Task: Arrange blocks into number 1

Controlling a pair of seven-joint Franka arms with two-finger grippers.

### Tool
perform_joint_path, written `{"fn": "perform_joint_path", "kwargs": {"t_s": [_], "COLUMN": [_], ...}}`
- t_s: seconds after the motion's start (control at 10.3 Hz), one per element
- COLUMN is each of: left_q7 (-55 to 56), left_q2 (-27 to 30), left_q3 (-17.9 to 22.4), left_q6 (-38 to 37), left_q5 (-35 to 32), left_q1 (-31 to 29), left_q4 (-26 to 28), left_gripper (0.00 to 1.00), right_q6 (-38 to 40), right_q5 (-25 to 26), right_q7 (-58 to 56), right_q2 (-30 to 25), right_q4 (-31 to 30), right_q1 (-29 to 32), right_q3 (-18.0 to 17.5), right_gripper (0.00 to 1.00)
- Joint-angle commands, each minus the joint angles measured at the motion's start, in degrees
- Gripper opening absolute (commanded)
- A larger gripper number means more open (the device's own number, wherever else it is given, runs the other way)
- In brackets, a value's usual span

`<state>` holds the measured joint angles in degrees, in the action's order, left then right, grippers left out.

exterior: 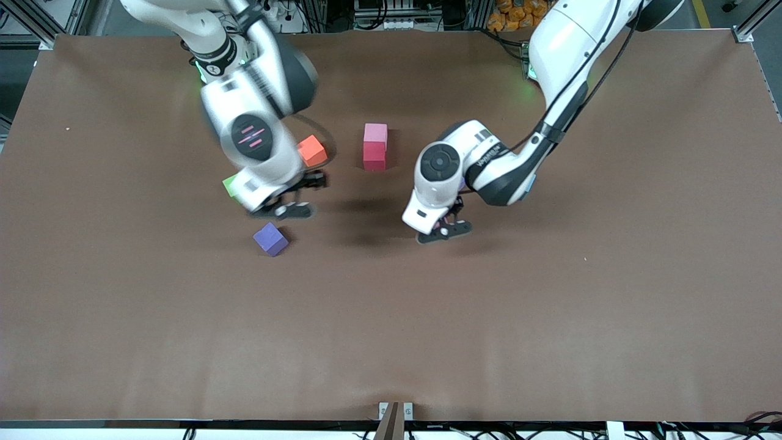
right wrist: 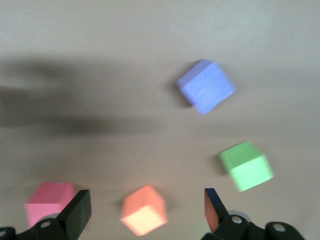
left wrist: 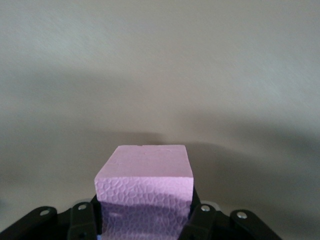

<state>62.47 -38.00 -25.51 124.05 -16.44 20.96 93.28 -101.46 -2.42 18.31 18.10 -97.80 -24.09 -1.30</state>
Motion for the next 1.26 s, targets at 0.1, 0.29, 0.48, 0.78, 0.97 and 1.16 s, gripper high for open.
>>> {"fn": "perform_joint_path", "kwargs": {"t_s": [0.1, 0.29, 0.48, 0.78, 0.97, 1.16], "left_q7": [1.42, 1.43, 1.34, 1.34, 1.34, 1.43], "left_q2": [-0.67, -1.81, -2.86, -4.45, -4.80, -4.80], "left_q3": [0.02, 0.20, 0.37, 1.16, 1.25, 1.25], "left_q6": [0.14, 1.80, 4.70, 6.03, 6.03, 6.03], "left_q5": [2.64, 2.30, 1.94, 1.59, 1.59, 1.59], "left_q1": [6.79, 10.22, 12.08, 15.24, 15.86, 15.95], "left_q4": [-1.08, -1.26, -1.26, -1.26, -1.26, -1.17], "left_gripper": [0.00, 0.00, 0.00, 0.00, 0.00, 0.00], "right_q6": [-0.83, -6.00, -11.10, -15.86, -17.79, -18.24], "right_q5": [2.75, 6.72, 8.21, 11.64, 12.00, 12.09], "right_q7": [-14.07, -20.57, -22.87, -23.14, -23.23, -23.32], "right_q2": [4.46, 8.59, 11.76, 13.27, 14.84, 15.38], "right_q4": [0.07, -0.28, -0.46, -2.22, -2.31, -2.40], "right_q1": [4.49, 4.32, 4.05, 4.58, 4.93, 4.84], "right_q3": [-0.98, -1.07, -0.98, -0.98, -0.98, -1.07], "right_gripper": [1.00, 1.00, 1.00, 1.00, 1.00, 1.00]}}
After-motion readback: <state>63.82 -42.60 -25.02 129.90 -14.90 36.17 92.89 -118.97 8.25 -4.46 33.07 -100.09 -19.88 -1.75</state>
